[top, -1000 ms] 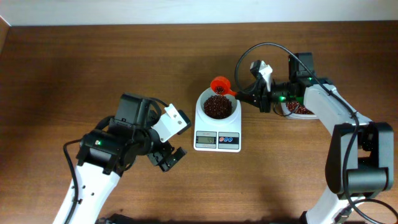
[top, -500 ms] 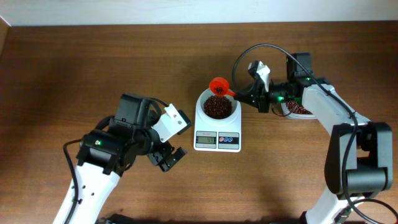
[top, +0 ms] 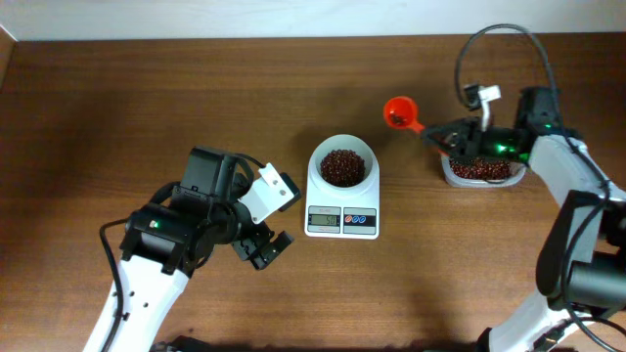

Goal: Scoop and weigh 50g on scale
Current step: 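Carry the scoop right back over the bean tub, then lower the right arm toward the table front holding the scoop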

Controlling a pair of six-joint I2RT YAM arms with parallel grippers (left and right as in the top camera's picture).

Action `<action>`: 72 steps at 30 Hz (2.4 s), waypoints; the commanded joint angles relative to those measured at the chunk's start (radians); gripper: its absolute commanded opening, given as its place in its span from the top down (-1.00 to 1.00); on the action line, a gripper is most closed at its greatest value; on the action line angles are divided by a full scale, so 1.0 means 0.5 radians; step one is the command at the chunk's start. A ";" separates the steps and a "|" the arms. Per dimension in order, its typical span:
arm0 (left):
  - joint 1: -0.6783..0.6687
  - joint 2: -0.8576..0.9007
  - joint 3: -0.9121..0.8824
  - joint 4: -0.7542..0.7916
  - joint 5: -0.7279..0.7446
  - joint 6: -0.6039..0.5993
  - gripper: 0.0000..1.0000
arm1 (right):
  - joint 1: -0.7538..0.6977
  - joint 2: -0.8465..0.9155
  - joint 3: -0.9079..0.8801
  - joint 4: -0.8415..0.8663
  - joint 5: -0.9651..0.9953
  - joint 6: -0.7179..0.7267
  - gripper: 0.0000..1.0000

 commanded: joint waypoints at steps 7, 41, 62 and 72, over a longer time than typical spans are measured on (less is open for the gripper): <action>0.008 -0.021 0.027 0.002 0.028 0.034 -0.98 | -0.442 -0.062 -0.002 -0.494 0.243 -0.175 0.92; 0.008 -0.021 0.027 0.002 0.028 0.034 -0.98 | 0.317 -0.814 0.196 -0.792 3.227 0.338 0.92; 0.008 -0.021 0.027 0.002 0.029 0.034 -0.98 | 0.315 -2.308 -0.392 -1.532 2.260 1.675 0.92; 0.008 -0.021 0.027 0.002 0.029 0.034 -0.98 | 0.315 -2.307 -1.524 -0.502 1.971 1.894 0.92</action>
